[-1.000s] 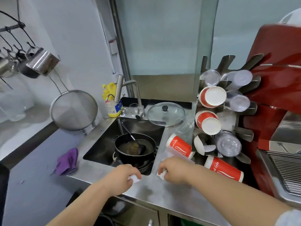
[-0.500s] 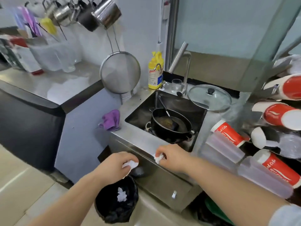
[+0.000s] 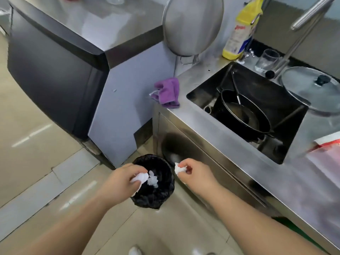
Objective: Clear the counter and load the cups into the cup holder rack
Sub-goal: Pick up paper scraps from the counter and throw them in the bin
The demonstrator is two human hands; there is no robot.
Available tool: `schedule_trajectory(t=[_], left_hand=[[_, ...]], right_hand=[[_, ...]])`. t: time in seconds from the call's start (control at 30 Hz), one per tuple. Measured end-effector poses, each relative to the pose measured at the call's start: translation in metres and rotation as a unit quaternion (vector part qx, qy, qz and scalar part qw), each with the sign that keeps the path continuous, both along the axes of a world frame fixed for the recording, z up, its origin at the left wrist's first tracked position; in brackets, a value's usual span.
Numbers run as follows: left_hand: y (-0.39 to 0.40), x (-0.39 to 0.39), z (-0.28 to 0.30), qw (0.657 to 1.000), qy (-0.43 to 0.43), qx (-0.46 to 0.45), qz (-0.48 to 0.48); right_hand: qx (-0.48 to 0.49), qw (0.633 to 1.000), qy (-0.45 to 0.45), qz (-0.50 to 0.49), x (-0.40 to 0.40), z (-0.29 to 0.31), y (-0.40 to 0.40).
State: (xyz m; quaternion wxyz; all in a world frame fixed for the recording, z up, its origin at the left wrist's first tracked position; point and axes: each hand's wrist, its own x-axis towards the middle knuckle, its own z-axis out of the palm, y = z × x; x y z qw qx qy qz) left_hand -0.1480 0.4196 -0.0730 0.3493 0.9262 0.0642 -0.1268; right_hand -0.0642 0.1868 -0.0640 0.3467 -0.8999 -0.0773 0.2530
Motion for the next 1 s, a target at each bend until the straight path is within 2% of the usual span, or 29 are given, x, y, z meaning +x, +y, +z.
schedule_trajectory(t=[0.2, 0.4, 0.57, 0.8, 0.9, 1.0], left_hand=[[0.005, 0.003, -0.122, 0.994, 0.042, -0.073, 0.065], [0.005, -0.003, -0.268, 0.985, 0.068, -0.087, 0.130], [0.009, -0.002, -0.368, 0.984, 0.070, -0.081, 0.145], [0.022, 0.022, -0.462, 0.991, 0.052, -0.030, 0.122], [0.028, 0.035, -0.488, 0.994, 0.048, 0.010, 0.093], [0.033, 0.057, -0.503, 0.997, 0.030, 0.035, 0.059]], right_hand=[[0.002, 0.996, 0.078, -0.031, -0.006, -0.110, 0.020], [0.010, 0.989, 0.122, -0.080, -0.017, -0.250, 0.027], [0.043, 0.982, 0.146, -0.114, -0.011, -0.345, 0.034], [-0.007, 0.995, 0.087, -0.036, 0.019, -0.443, 0.059], [-0.049, 0.997, 0.047, 0.035, 0.039, -0.474, 0.082], [-0.055, 0.996, 0.023, 0.064, 0.055, -0.503, 0.101]])
